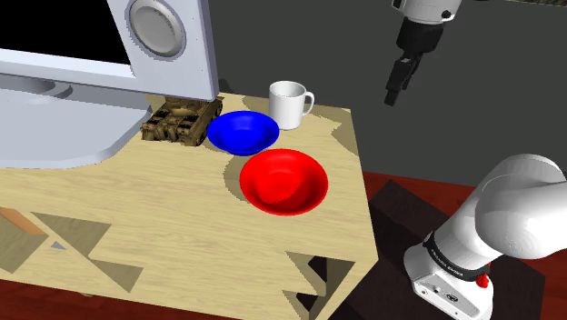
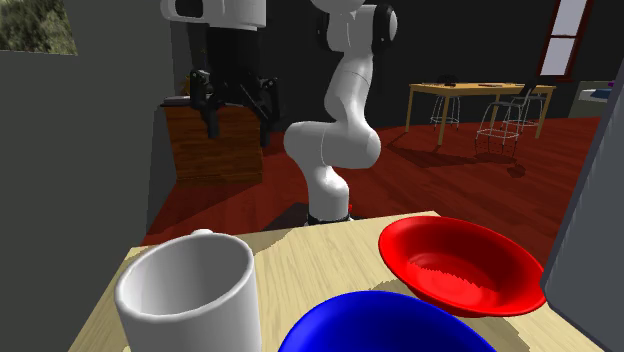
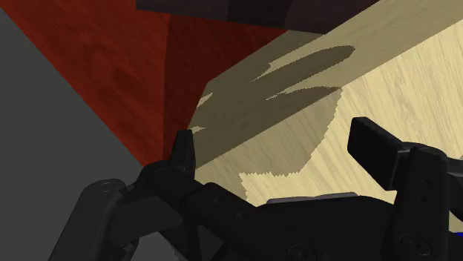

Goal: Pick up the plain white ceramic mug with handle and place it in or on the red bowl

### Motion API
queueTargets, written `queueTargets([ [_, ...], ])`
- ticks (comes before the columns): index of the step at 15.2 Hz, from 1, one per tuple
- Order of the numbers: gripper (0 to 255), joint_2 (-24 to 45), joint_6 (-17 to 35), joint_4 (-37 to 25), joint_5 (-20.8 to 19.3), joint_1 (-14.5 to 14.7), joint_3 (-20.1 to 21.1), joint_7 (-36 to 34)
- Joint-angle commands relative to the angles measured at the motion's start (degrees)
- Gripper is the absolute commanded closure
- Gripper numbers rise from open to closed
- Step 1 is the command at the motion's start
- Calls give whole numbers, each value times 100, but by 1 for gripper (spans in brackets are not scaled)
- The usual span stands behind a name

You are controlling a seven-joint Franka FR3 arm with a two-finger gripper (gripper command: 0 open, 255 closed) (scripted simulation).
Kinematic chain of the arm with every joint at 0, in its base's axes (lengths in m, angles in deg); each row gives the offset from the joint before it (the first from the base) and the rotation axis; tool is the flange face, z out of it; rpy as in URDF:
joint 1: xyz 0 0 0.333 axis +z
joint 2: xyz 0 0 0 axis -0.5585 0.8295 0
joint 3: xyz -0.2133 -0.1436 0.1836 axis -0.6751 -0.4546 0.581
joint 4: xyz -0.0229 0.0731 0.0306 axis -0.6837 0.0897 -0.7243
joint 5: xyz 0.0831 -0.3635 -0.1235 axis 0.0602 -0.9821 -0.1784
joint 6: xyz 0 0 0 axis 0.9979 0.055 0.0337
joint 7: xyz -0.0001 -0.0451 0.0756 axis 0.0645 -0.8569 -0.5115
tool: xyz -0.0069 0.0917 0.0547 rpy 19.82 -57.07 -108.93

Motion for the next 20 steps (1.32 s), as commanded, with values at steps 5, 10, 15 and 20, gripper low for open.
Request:
queueTargets([
  [5, 0, 764, 291, -413, 267, 130, 280, -392],
  [10, 0, 1759, 562, -1082, 504, 251, 594, -844],
  [15, 0, 2784, 710, -1920, 630, 347, 869, -1274],
  [20, 0, 3846, 718, -2941, 648, 450, 1099, -1696],
])
